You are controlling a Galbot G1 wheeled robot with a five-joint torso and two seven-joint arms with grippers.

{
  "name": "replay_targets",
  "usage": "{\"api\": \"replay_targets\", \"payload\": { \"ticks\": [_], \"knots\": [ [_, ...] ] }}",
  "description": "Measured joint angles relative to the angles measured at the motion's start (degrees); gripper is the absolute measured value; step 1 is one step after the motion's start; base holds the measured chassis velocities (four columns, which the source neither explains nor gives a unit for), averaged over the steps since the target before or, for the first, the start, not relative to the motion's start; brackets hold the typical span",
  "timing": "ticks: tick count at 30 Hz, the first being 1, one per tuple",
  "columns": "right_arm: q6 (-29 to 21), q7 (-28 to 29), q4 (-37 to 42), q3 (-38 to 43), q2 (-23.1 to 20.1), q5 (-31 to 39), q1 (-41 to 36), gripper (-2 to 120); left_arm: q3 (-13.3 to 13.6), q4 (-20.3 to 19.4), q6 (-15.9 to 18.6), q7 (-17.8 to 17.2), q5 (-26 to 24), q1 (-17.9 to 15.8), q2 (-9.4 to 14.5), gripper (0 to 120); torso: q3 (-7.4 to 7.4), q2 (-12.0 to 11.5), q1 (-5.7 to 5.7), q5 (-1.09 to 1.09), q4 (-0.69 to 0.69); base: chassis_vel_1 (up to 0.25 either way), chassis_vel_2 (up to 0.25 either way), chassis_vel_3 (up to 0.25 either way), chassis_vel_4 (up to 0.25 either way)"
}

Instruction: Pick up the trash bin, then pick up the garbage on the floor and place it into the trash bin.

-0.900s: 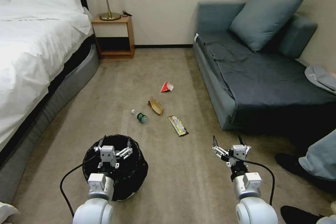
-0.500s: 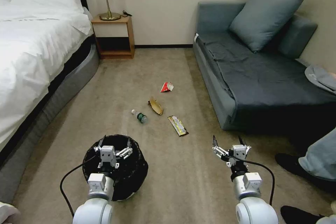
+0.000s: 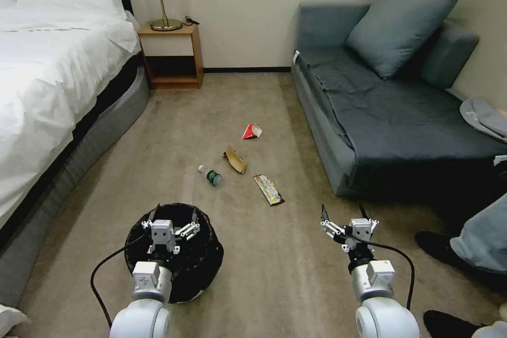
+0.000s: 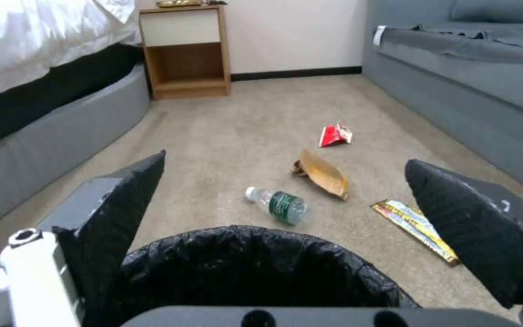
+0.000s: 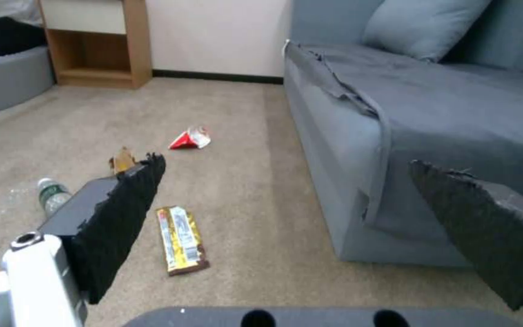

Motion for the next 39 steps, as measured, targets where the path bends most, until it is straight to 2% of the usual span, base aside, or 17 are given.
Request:
{"api": "replay_targets", "payload": {
  "ticks": [4, 6, 9, 10, 12, 17, 19, 20, 25, 30, 32, 33, 36, 37, 39],
  "knots": [
    [-0.1, 0.1, 0.1, 0.0, 0.1, 0.0, 0.0, 100, 0.0, 0.0, 0.1, 0.0, -0.1, 0.0, 0.0, 100, 0.00, 0.0, 0.00, 0.00, 0.00, 0.000, 0.000, 0.000, 0.000],
    [-0.9, 0.8, 1.2, 0.3, 0.7, -0.1, -0.1, 100, -0.4, -0.5, 1.4, -0.1, -0.6, -0.5, -0.4, 100, 0.00, 0.0, 0.00, 0.00, 0.02, 0.000, 0.000, 0.000, 0.000],
    [-6.0, 5.5, 8.1, 2.1, 4.7, -1.3, -0.6, 100, -2.2, -4.0, 8.0, -1.1, -3.7, -3.2, -2.6, 100, 0.00, 0.0, 0.00, -0.01, -0.01, 0.000, 0.000, 0.000, 0.000],
    [-6.0, 5.5, 8.1, 2.1, 4.7, -1.3, -0.6, 100, -2.2, -4.0, 8.0, -1.1, -3.7, -3.2, -2.6, 100, 0.00, 0.0, 0.00, -0.01, -0.01, 0.000, 0.000, 0.000, 0.000],
    [-7.4, 6.5, 10.4, 3.0, 6.1, -1.6, -0.8, 100, -2.8, -5.5, 11.0, -1.4, -4.9, -4.1, -3.5, 100, 0.01, 0.0, 0.00, 0.00, -0.01, 0.000, 0.000, 0.000, 0.000],
    [-6.8, 6.5, 10.6, 2.9, 6.2, -1.4, -1.2, 100, -1.9, -6.7, 11.7, -1.0, -5.0, -4.3, -3.4, 100, 0.00, 0.0, 0.00, 0.00, 0.00, 0.000, 0.000, 0.000, 0.000],
    [-6.5, 6.5, 10.6, 2.4, 6.2, -1.4, -1.5, 100, -1.1, -6.8, 11.8, -0.8, -5.1, -4.1, -2.8, 100, 0.00, 0.0, 0.00, 0.00, 0.00, 0.000, 0.000, 0.000, 0.000],
    [-6.3, 6.5, 10.7, 1.7, 5.7, -1.3, -1.7, 100, -0.2, -6.9, 12.5, -0.9, -5.6, -3.8, -0.9, 100, 0.00, 0.0, 0.00, 0.00, 0.00, 0.000, 0.000, 0.000, 0.000],
    [-6.3, 6.7, 10.7, 1.5, 4.8, -1.3, -1.6, 100, 0.4, -7.8, 14.5, -1.7, -6.9, -3.5, 0.9, 100, 0.00, 0.0, 0.00, 0.00, 0.00, 0.000, 0.000, 0.000, 0.000],
    [-6.3, 6.7, 10.5, 1.3, 3.0, -1.2, -1.5, 100, 0.8, -9.7, 17.1, -4.0, -8.1, -2.3, 2.9, 100, 0.00, 0.0, 0.00, 0.00, 0.00, 0.000, 0.000, 0.000, 0.000],
    [-6.3, 6.7, 10.5, 1.0, 2.1, -1.2, -1.9, 100, 1.3, -12.1, 20.1, -7.3, -11.7, -1.1, 4.5, 100, 0.00, 0.0, 0.00, -0.02, 0.00, 0.000, 0.000, 0.000, 0.000],
    [-6.3, 6.7, 10.5, 1.0, 2.1, -1.2, -1.9, 100, 1.3, -12.1, 20.1, -7.3, -11.7, -1.1, 4.5, 100, 0.00, 0.0, 0.00, -0.02, 0.00, 0.000, 0.000, 0.000, 0.000],
    [-6.4, 6.7, 10.5, 0.2, 0.8, -1.2, -2.2, 100, 0.2, -17.7, 27.9, -14.6, -17.4, 0.8, 7.5, 100, 0.00, 0.0, 0.00, 0.00, 0.00, 0.000, 0.000, 0.000, 0.000],
    [-6.4, 6.7, 10.5, 0.2, 0.8, -1.2, -2.2, 100, 0.2, -17.7, 27.9, -14.6, -17.4, 0.8, 7.5, 100, 0.00, 0.0, 0.00, 0.00, 0.00, 0.000, 0.000, 0.000, 0.000],
    [-6.4, 6.7, 10.2, -0.1, 0.4, -1.2, -2.1, 100, -1.5, -20.3, 32.1, -19.1, -20.3, 1.6, 9.4, 100, 0.00, 0.0, 0.00, 0.00, 0.00, 0.000, 0.000, 0.000, 0.000]
  ]
}}
